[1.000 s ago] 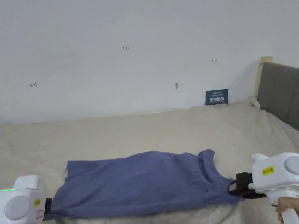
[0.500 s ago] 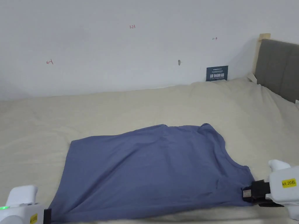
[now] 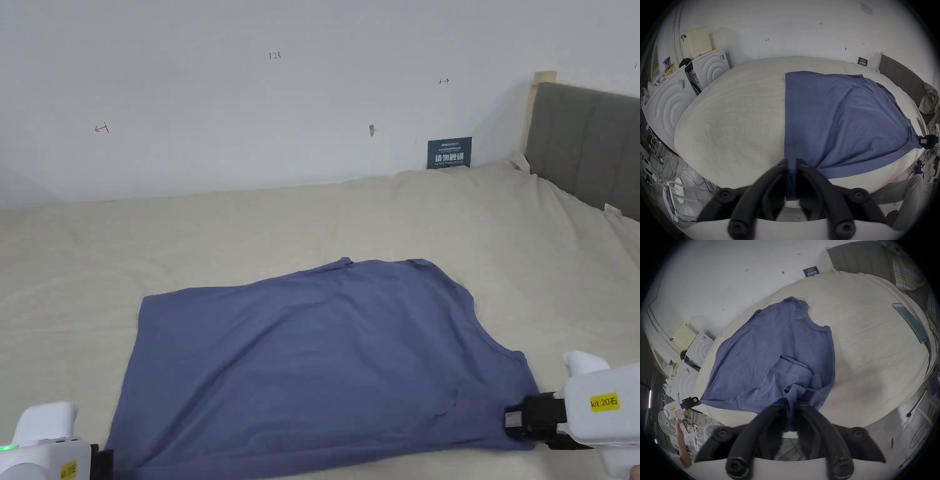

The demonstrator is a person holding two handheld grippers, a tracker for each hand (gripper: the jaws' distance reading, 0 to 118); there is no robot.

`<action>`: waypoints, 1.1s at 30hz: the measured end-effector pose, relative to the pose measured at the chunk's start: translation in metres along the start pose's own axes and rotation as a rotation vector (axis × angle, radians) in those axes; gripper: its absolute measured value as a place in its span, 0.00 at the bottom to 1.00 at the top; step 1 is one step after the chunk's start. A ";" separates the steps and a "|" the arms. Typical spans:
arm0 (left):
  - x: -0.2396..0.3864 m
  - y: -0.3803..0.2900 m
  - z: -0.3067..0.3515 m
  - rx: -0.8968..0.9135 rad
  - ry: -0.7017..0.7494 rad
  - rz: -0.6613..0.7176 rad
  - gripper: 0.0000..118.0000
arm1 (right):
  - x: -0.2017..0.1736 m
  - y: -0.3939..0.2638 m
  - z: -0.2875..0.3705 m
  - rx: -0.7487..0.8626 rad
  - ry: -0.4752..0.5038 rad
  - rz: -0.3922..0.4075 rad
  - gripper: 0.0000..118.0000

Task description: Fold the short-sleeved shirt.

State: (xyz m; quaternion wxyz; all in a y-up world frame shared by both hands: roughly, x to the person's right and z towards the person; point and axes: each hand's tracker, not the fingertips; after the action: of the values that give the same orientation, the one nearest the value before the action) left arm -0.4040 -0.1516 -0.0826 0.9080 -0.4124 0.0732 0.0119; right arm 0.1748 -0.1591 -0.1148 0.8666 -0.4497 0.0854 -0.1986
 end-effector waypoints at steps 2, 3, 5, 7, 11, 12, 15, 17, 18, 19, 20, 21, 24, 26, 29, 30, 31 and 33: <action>-0.002 -0.003 0.001 0.006 -0.004 0.012 0.85 | -0.004 -0.001 0.002 0.020 -0.012 0.027 0.66; -0.003 -0.005 0.005 0.013 -0.018 0.021 0.93 | -0.007 -0.002 0.005 0.035 -0.017 0.048 0.66; -0.005 -0.005 0.014 0.040 -0.071 0.055 0.94 | -0.012 -0.003 0.014 0.082 -0.004 0.100 0.66; -0.006 -0.003 0.023 0.027 -0.098 0.054 0.94 | -0.023 -0.008 0.029 0.127 -0.006 0.123 0.66; -0.007 -0.006 0.044 0.063 -0.076 0.029 0.94 | -0.030 -0.020 0.044 0.193 0.033 0.126 0.64; -0.009 -0.009 0.049 0.081 -0.086 0.041 0.92 | -0.033 -0.026 0.047 0.213 0.039 0.129 0.60; -0.007 -0.019 0.056 0.111 -0.096 0.067 0.39 | -0.039 -0.042 0.045 0.229 0.056 0.162 0.12; -0.005 -0.028 0.053 0.098 -0.020 0.063 0.07 | -0.046 -0.048 0.041 0.230 0.038 0.182 0.00; -0.004 -0.033 0.051 0.088 -0.022 0.045 0.07 | -0.048 -0.051 0.037 0.202 0.049 0.207 0.00; -0.005 -0.037 0.050 0.078 -0.030 0.045 0.02 | -0.052 -0.055 0.036 0.200 0.038 0.228 0.00; -0.006 -0.042 0.047 0.076 -0.035 0.065 0.00 | -0.055 -0.058 0.034 0.216 0.024 0.241 0.00; -0.008 -0.045 0.043 0.060 -0.048 0.087 0.00 | -0.058 -0.060 0.032 0.211 0.020 0.261 0.00; -0.007 -0.050 0.030 0.014 -0.045 0.086 0.00 | -0.058 -0.059 0.024 0.184 0.037 0.250 0.00; -0.007 -0.050 0.023 0.006 -0.033 0.079 0.00 | -0.058 -0.059 0.021 0.190 0.040 0.237 0.00; -0.004 -0.048 0.008 -0.033 -0.041 0.063 0.36 | -0.060 -0.053 0.015 0.188 0.039 0.232 0.00; 0.000 -0.047 0.004 -0.046 -0.029 0.043 0.62 | -0.061 -0.052 0.014 0.185 0.041 0.223 0.00; 0.003 -0.048 -0.001 -0.054 -0.025 0.022 0.77 | -0.061 -0.051 0.013 0.180 0.051 0.215 0.00; 0.008 -0.049 -0.011 -0.064 -0.034 -0.010 0.76 | -0.062 -0.052 0.013 0.188 0.056 0.214 0.00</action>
State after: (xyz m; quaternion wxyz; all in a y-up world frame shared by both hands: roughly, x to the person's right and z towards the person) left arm -0.3931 -0.1927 -0.0541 0.8954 -0.4415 0.0554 0.0165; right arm 0.1086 -0.1504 -0.0670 0.9184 -0.3491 0.1379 -0.1248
